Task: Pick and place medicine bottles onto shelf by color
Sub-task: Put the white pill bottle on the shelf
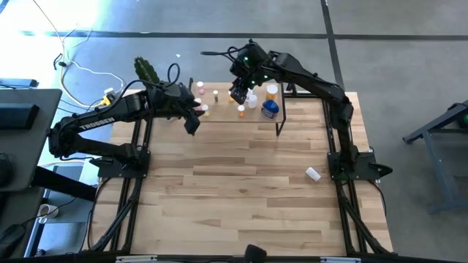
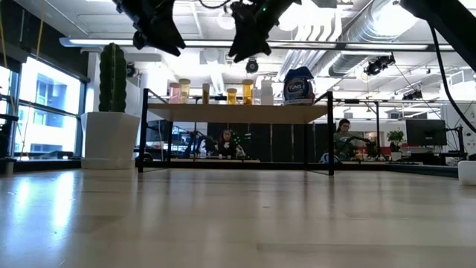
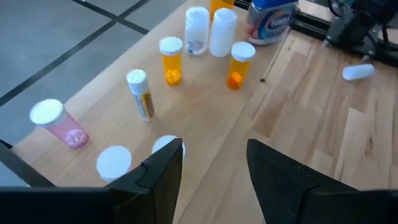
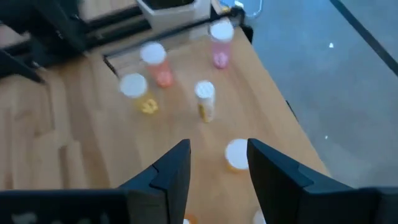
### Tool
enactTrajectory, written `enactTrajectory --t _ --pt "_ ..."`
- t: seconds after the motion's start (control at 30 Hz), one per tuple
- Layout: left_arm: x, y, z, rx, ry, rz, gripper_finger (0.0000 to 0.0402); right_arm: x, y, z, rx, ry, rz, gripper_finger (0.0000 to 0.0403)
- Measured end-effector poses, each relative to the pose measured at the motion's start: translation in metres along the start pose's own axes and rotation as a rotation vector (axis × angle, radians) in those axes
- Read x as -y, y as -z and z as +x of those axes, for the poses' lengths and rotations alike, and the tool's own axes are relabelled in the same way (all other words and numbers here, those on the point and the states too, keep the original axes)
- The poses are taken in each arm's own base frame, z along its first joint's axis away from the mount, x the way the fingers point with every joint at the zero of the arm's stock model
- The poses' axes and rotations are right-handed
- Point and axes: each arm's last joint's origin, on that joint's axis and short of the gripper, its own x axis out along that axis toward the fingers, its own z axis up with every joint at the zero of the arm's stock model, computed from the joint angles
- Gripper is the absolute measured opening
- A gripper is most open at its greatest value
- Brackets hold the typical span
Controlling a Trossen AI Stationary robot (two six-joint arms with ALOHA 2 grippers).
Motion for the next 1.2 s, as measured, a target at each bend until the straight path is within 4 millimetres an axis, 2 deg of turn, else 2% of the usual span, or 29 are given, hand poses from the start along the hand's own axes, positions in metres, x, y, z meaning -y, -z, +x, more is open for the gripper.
enactTrajectory --t 0.27,0.47,0.67,0.93,1.2 --pt "0.002 0.002 0.0 -0.022 0.034 0.025 0.017 -0.026 -0.002 -0.038 0.026 -0.037 0.026 0.0149" --pt "0.003 0.002 0.0 -0.023 0.046 0.058 0.017 -0.046 0.003 -0.063 0.007 0.044 0.003 0.0149" --pt "0.003 0.004 0.0 -0.04 0.053 0.07 0.017 -0.063 0.018 -0.072 -0.118 0.127 -0.026 0.0149" --pt "0.003 0.004 0.0 -0.045 0.057 0.095 0.017 -0.082 0.027 -0.074 -0.196 0.1 -0.096 0.0149" --pt "0.003 0.004 0.0 -0.044 0.058 0.094 0.017 -0.088 0.039 -0.082 -0.297 0.109 -0.13 0.0149"
